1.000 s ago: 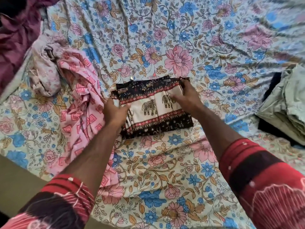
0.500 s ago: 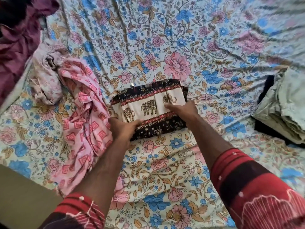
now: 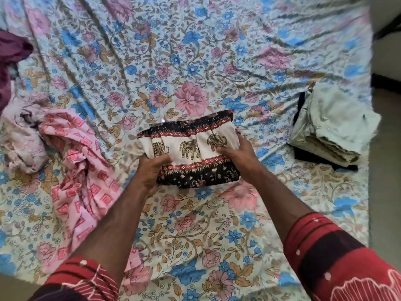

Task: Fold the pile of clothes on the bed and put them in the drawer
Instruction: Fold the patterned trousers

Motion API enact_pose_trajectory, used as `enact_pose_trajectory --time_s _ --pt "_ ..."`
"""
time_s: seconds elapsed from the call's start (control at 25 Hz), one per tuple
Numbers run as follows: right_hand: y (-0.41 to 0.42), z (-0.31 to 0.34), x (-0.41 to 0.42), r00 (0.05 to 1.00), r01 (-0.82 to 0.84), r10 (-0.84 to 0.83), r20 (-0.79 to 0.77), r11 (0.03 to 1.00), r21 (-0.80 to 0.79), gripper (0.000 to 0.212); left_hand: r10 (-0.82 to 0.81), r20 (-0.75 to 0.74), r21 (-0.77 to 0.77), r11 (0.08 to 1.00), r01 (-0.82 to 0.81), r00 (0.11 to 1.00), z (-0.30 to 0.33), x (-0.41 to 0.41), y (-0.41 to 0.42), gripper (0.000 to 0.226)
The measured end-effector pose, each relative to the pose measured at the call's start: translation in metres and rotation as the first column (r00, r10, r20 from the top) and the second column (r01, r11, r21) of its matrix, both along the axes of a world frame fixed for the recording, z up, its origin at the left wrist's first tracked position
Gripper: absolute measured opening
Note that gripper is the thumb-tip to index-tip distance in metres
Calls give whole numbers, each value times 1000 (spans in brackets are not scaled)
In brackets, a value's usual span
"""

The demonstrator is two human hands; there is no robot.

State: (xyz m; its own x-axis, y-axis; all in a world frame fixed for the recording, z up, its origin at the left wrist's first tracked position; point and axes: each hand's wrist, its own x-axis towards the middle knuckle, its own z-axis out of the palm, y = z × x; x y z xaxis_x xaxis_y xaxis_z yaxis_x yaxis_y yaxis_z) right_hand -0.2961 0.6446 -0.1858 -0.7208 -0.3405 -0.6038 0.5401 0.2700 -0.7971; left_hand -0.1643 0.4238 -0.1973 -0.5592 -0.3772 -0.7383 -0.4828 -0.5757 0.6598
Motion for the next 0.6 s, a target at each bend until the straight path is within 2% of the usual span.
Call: enact_pose_trajectory --time_s 0.08,0.16,0.24,0.32,0.4,0.44,0.52,0.6 --pt "42 11 -15 993 104 -104 -59 995 -11 62 -46 -114 26 998 50 992 12 -26 35 34" --pt "83 23 -31 973 189 -188 -132 982 -4 63 -101 -193 -13 995 100 976 23 -55 73 19" --pt "129 36 -49 947 272 -268 -179 962 -3 60 -156 -237 -62 987 145 959 32 -86 115 19" --pt "178 51 -68 915 349 -340 -218 937 4 67 -247 -233 -130 966 222 941 45 -120 158 24" --pt "229 65 -90 884 405 -386 -265 914 19 67 -355 -202 -184 929 321 913 61 -156 201 43" --pt "252 69 -102 862 447 -424 -276 894 24 66 -403 -204 -210 908 362 892 69 -174 220 45" --pt "285 79 -125 817 516 -487 -309 856 14 65 -483 -218 -294 861 414 848 77 -213 250 30" --pt "303 86 -143 768 577 -547 -334 817 -12 66 -556 -238 -394 804 444 796 87 -250 271 24"
